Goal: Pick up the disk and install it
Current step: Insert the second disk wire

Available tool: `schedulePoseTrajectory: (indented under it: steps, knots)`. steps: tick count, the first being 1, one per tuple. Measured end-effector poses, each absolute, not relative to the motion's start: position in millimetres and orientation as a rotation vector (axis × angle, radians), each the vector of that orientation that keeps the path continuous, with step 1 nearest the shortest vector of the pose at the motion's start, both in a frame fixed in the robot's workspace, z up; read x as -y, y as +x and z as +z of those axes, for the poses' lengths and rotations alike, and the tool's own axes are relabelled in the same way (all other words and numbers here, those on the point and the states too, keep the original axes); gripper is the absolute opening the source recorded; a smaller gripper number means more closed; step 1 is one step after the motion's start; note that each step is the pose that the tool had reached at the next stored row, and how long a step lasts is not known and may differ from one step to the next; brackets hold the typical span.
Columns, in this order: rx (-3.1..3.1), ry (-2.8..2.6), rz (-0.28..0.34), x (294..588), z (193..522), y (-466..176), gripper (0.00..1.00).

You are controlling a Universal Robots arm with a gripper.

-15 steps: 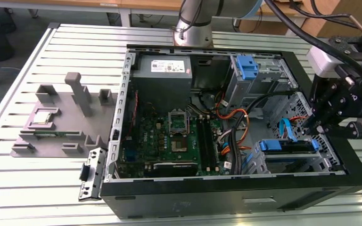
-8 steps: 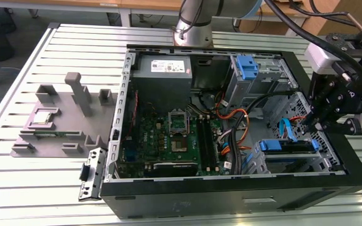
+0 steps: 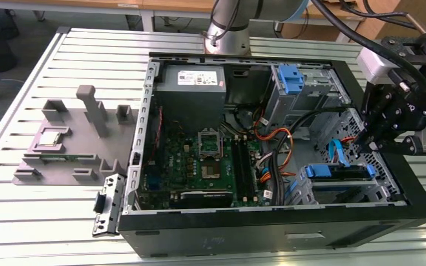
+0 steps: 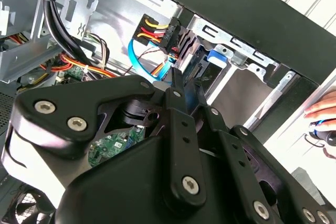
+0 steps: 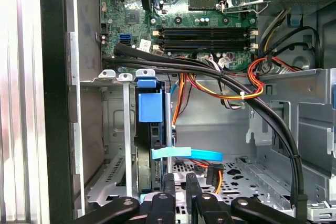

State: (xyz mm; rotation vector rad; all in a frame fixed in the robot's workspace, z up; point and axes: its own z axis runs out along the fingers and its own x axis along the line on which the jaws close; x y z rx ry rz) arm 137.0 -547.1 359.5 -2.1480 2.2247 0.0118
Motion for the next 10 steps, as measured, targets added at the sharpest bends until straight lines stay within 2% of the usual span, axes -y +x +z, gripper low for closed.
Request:
schedulePoseTrajectory:
  steps: [10]
  knots:
    - [-2.224, -2.147, 0.013, 545.5, 359.5, 137.3, 0.23]
